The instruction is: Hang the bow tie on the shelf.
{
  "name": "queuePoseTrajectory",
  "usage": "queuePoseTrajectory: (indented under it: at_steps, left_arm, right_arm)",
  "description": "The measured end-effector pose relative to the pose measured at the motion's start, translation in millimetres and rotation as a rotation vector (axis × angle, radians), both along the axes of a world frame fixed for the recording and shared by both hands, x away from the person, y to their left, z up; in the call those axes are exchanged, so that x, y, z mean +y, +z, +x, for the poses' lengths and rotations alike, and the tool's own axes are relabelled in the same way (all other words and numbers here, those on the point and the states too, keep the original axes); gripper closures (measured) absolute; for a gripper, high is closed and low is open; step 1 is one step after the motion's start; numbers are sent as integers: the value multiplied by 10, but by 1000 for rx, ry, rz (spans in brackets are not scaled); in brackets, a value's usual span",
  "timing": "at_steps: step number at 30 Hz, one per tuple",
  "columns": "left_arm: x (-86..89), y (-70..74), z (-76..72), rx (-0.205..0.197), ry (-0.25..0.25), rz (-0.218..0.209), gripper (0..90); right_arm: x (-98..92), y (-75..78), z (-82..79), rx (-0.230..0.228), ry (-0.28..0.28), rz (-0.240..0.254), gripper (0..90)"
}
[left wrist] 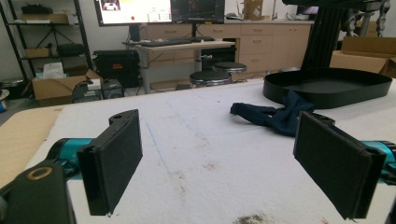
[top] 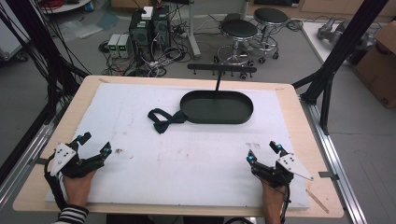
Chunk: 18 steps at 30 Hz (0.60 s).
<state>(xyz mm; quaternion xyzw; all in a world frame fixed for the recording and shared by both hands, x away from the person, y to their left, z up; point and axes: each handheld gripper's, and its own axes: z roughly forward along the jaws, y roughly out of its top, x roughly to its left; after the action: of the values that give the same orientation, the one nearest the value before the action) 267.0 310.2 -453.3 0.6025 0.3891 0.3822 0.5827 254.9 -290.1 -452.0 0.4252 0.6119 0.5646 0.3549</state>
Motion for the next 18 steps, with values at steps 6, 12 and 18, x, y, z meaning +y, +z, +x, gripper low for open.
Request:
queuePoseTrajectory:
  at_steps: [6, 12, 18]
  left_arm:
    - [0, 3, 10, 14, 13, -3, 158]
    - [-5, 5, 14, 16, 16, 1, 158]
    - [-4, 7, 18, 21, 14, 1, 156]
  right_arm:
    - [-6, 0, 1, 0, -3, 3, 107]
    - [-10, 0, 2, -4, -1, 7, 107]
    - [-9, -3, -8, -14, 0, 4, 107]
